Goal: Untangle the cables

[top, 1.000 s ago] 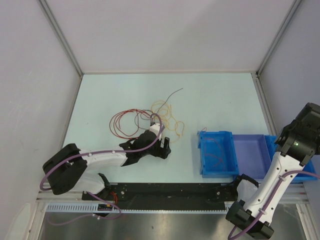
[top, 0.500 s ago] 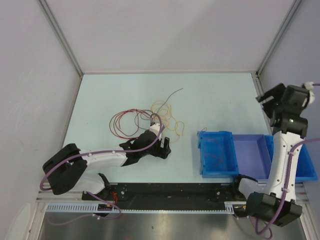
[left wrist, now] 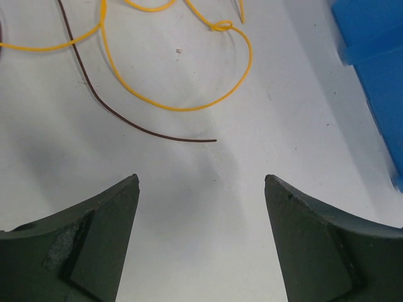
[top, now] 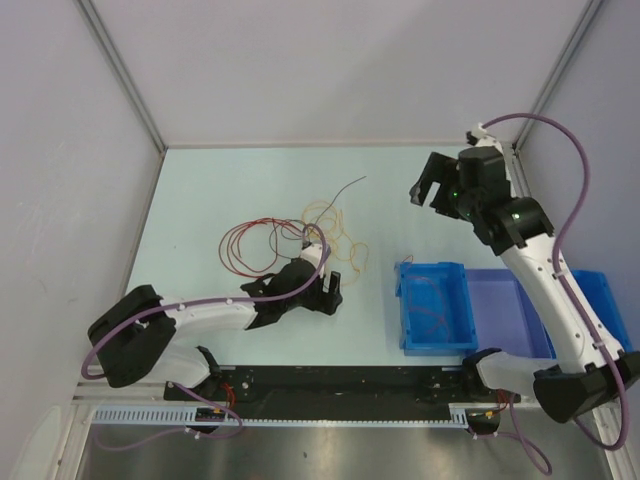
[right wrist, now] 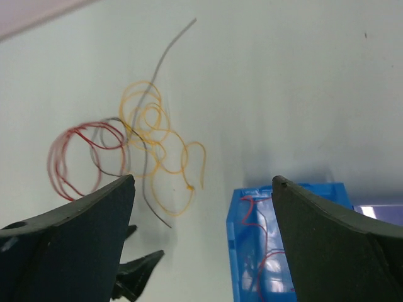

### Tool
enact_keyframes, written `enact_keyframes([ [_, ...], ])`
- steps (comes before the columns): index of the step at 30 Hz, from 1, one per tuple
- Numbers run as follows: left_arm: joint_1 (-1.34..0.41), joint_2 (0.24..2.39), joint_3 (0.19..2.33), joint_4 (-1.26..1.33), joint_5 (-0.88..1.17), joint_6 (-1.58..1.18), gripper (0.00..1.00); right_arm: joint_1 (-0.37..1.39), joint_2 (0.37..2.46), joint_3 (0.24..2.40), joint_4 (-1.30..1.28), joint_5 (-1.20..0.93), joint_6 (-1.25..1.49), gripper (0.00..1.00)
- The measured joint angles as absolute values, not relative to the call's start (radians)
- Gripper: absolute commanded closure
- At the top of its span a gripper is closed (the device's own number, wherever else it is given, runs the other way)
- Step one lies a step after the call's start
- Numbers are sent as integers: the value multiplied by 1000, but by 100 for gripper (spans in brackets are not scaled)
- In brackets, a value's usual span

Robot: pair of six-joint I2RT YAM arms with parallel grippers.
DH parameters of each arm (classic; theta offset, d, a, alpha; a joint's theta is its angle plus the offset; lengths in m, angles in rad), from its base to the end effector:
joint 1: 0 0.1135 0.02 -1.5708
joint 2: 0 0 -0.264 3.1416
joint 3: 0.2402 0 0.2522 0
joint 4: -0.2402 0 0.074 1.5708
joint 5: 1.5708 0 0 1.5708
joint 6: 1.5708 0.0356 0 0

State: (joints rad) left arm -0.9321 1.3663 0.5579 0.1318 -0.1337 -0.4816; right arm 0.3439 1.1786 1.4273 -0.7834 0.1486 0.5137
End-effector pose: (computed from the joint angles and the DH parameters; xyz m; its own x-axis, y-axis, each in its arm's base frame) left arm 0.1613 -0.2093 0.1679 -0.6707 0.1332 -0.7297 0.4774 0.8304 -0.2872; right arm 0.2237 0.0745 0.4203 -0.5227 0.3290 -0.7864 0.0498 0.9327 0.3571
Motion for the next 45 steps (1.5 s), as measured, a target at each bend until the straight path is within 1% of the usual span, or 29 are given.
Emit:
enact_keyframes([
  [1, -932, 1366, 565, 125, -141, -482, 15, 374, 1198, 1430, -796, 171, 504, 0],
  [6, -933, 1366, 633, 36, -233, -489, 14, 421, 1233, 1423, -857, 263, 476, 0],
  [13, -908, 1387, 810, -111, -392, -489, 15, 421, 1118, 1348, -846, 305, 439, 0],
  [17, -865, 1415, 874, -175, -449, -490, 15, 419, 1069, 1296, -812, 244, 387, 0],
  [24, -789, 1455, 882, -257, -505, -490, 15, 408, 1023, 1189, -735, 79, 295, 0],
  [27, -764, 1466, 886, -284, -524, -491, 16, 398, 986, 1139, -696, 17, 282, 0],
  [28, -755, 1469, 890, -294, -531, -493, 19, 395, 970, 1125, -683, 2, 279, 0],
  [31, -721, 1482, 910, -323, -558, -509, 22, 390, 943, 1110, -654, -24, 279, 0],
  [39, -623, 1543, 943, -358, -566, -534, 27, 389, 968, 1093, -607, -48, 280, 0],
  [45, -614, 1583, 987, -358, -536, -533, 29, 389, 983, 1083, -591, -67, 292, 0],
])
